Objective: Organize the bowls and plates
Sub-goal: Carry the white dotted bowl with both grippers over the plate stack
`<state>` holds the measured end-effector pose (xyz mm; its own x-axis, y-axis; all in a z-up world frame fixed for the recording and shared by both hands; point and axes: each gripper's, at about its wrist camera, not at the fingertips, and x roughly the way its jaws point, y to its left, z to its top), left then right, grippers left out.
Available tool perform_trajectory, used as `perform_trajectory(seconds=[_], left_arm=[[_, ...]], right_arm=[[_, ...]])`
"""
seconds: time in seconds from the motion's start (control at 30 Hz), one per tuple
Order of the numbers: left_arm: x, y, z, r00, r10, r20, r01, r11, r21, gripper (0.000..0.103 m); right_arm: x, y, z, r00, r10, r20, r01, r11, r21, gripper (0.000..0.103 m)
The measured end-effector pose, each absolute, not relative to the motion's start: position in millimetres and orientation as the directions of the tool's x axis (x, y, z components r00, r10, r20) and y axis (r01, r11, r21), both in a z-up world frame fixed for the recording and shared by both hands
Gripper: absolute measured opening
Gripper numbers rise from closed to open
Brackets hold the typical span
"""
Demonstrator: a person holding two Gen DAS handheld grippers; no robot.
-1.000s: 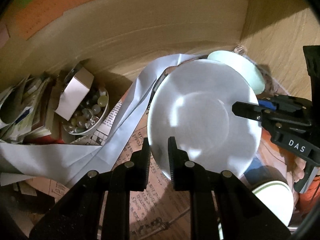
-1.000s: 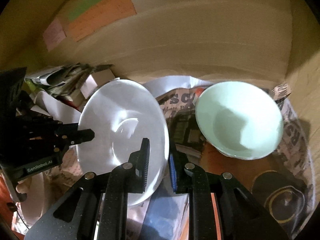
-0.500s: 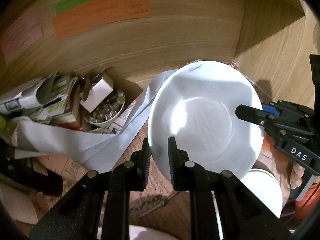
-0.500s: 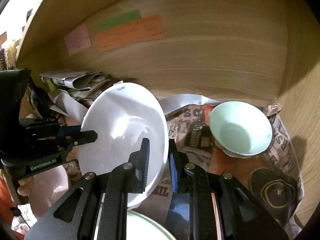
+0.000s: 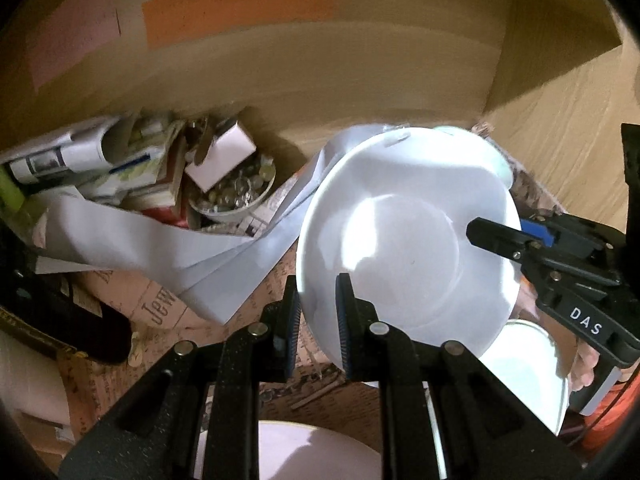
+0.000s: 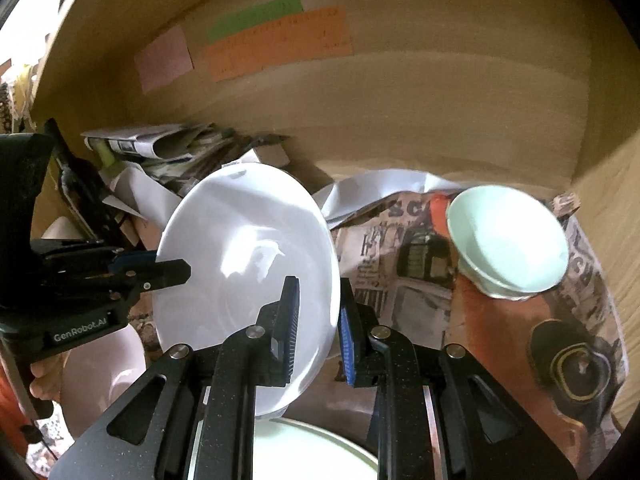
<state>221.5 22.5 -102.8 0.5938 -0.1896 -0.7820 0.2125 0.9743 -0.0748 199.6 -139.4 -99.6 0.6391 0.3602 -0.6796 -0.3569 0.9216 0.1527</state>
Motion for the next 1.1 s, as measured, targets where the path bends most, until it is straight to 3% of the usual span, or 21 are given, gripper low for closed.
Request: perform_trajectory(seconds=[1.1], left_arm=[[134.4,99.2,-93.1,0.672,-0.167,-0.721,0.08,0.985,-0.154,0.016]], right_arm=[[148.4,-64.8,-85.4,0.596,0.491,-0.635,-0.519,0.84,0.162,0.017]])
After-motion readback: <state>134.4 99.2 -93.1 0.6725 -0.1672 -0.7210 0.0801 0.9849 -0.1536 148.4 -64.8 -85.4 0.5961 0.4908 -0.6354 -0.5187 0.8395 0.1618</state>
